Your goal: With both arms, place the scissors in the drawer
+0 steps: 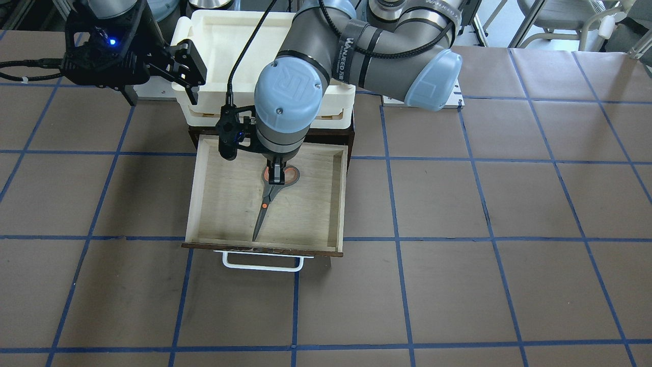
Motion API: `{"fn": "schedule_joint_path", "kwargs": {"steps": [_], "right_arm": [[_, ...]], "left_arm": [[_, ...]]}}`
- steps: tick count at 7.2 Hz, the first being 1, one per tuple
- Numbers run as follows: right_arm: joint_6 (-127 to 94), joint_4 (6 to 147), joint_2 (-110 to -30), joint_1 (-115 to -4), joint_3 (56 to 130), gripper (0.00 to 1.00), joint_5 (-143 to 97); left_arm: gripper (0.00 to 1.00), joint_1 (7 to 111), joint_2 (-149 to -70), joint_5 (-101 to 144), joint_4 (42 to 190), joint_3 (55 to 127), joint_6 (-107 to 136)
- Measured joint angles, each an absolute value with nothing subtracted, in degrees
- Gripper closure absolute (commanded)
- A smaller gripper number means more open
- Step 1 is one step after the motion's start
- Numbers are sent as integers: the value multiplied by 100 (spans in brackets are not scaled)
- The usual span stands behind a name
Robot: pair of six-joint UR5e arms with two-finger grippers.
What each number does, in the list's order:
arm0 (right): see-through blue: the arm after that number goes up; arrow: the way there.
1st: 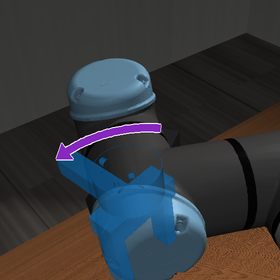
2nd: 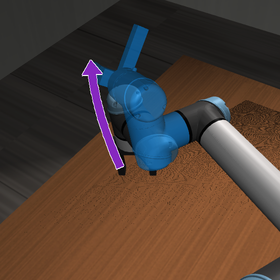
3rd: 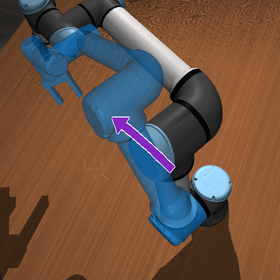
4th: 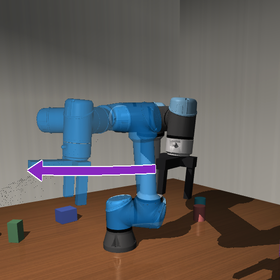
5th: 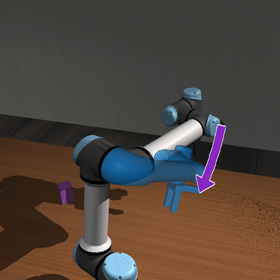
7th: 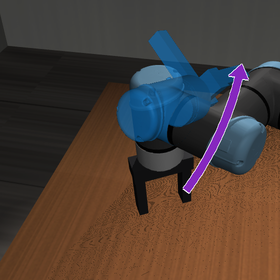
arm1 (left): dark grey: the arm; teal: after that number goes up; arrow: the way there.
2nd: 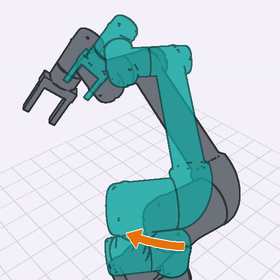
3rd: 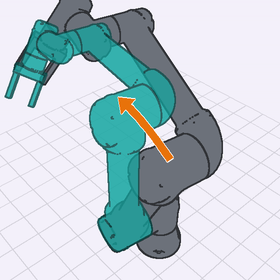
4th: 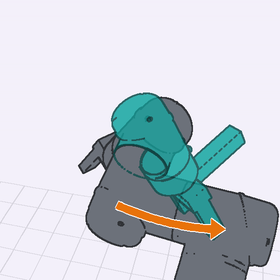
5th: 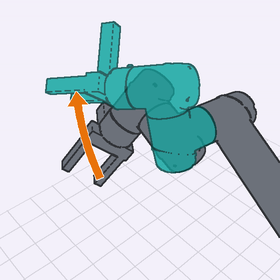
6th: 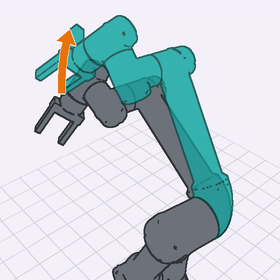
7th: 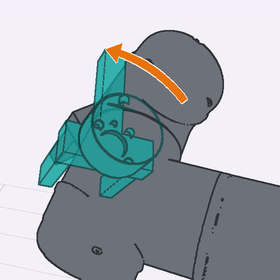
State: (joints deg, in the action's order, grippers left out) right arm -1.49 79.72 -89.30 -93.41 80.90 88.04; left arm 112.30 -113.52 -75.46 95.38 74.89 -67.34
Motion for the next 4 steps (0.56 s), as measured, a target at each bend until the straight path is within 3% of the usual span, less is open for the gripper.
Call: {"fn": "schedule_joint_path", "kwargs": {"steps": [4], "right_arm": [[-149, 7978, -8930, -9343, 8091, 0, 8796]], "left_arm": [[31, 10282, -10350, -7678, 9538, 7500, -6656]]}}
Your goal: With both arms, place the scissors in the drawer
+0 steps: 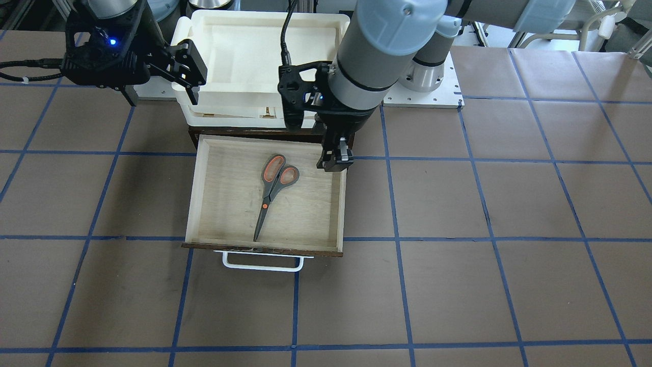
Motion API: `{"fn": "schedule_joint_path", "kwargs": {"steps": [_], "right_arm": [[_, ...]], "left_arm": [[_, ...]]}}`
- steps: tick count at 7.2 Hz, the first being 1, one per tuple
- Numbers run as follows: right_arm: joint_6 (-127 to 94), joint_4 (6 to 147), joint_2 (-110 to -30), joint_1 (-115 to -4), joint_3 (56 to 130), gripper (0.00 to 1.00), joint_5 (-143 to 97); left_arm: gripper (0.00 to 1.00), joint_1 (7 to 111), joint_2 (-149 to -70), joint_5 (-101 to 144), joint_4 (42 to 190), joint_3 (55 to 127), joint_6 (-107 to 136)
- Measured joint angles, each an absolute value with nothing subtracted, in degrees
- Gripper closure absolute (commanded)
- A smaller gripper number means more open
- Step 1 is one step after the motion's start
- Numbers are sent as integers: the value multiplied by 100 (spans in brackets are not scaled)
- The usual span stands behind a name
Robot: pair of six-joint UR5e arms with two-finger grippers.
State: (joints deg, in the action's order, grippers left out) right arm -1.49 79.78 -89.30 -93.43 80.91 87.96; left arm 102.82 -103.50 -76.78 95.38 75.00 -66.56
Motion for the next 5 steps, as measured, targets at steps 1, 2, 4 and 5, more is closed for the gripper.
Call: {"fn": "schedule_joint_path", "kwargs": {"steps": [1, 2, 4, 5], "right_arm": [[-149, 7978, -8930, -9343, 8093, 0, 8800], [-149, 7987, -8930, -9343, 8092, 0, 8799], [-161, 8001, -8930, -9343, 8091, 0, 8785], [-165, 8011, -8930, -9344, 8090, 0, 8780]], "left_arm": [[30, 9998, -10123, -7866, 9543, 7535, -6594], [30, 9651, -9926, -8074, 9547, 7593, -6547], [24, 9096, -9619, -8207, 9482, 7908, -6121], [23, 8953, -9451, -8241, 9363, 8059, -5374]]}}
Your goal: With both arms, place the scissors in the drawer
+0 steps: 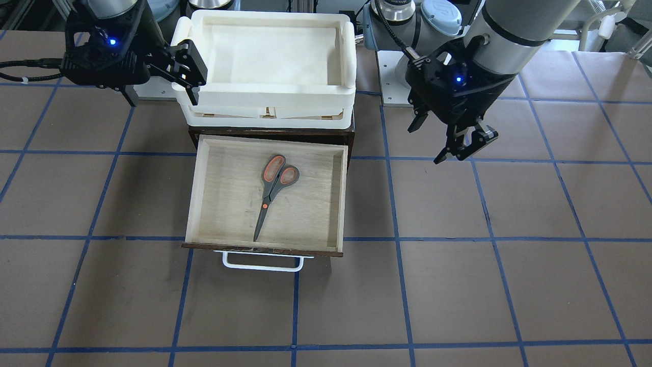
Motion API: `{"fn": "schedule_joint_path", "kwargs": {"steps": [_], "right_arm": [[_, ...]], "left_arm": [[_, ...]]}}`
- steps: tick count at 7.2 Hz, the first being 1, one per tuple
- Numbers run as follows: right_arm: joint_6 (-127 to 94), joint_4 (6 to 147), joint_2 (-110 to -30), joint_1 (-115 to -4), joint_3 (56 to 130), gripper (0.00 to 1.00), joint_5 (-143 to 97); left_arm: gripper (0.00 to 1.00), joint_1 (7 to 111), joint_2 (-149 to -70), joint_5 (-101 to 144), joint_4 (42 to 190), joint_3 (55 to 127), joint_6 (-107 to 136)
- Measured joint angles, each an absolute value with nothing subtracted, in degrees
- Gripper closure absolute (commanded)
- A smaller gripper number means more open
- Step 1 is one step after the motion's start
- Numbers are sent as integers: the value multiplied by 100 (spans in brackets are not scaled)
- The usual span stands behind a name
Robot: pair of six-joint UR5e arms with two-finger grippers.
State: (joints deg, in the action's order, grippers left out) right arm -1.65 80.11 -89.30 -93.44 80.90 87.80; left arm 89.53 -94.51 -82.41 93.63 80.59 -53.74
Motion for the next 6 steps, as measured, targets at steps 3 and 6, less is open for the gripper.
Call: {"fn": "schedule_joint_path", "kwargs": {"steps": [3, 6], "right_arm": [[-202, 8172, -8930, -9351, 8163, 0, 8786], [-207, 8327, -8938, -9349, 8197, 0, 8798]], "left_arm": [[1, 8510, -9092, -8566, 9141, 8176, -2566], [0, 8319, -8912, -8628, 9267, 8212, -907]]}}
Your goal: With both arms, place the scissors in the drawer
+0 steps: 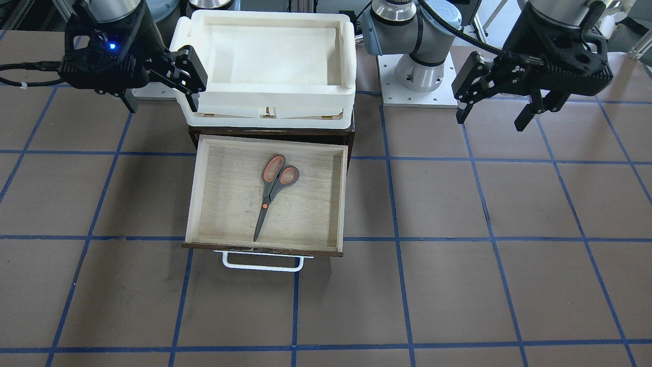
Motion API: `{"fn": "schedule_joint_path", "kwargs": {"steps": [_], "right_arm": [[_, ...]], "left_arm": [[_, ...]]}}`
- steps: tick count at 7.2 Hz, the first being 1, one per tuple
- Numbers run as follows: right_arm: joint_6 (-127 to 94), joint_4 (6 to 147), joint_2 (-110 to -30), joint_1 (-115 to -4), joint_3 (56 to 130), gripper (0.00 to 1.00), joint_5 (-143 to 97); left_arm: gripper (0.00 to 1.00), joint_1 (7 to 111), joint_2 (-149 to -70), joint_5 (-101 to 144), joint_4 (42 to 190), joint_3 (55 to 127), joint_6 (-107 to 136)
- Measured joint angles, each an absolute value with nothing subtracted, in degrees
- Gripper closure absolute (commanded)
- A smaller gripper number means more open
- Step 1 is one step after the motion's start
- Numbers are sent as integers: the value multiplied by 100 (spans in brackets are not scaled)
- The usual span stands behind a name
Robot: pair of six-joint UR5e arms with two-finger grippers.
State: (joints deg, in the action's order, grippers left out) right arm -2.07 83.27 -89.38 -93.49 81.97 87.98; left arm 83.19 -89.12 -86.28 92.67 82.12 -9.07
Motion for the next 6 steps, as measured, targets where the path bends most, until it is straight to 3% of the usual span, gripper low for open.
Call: {"fn": "schedule_joint_path", "kwargs": {"steps": [6], "right_arm": [[-214, 8344, -8954, -9351, 8206, 0, 8821]], "left_arm": [[0, 8314, -8859, -8760, 9350, 8241, -481]]}}
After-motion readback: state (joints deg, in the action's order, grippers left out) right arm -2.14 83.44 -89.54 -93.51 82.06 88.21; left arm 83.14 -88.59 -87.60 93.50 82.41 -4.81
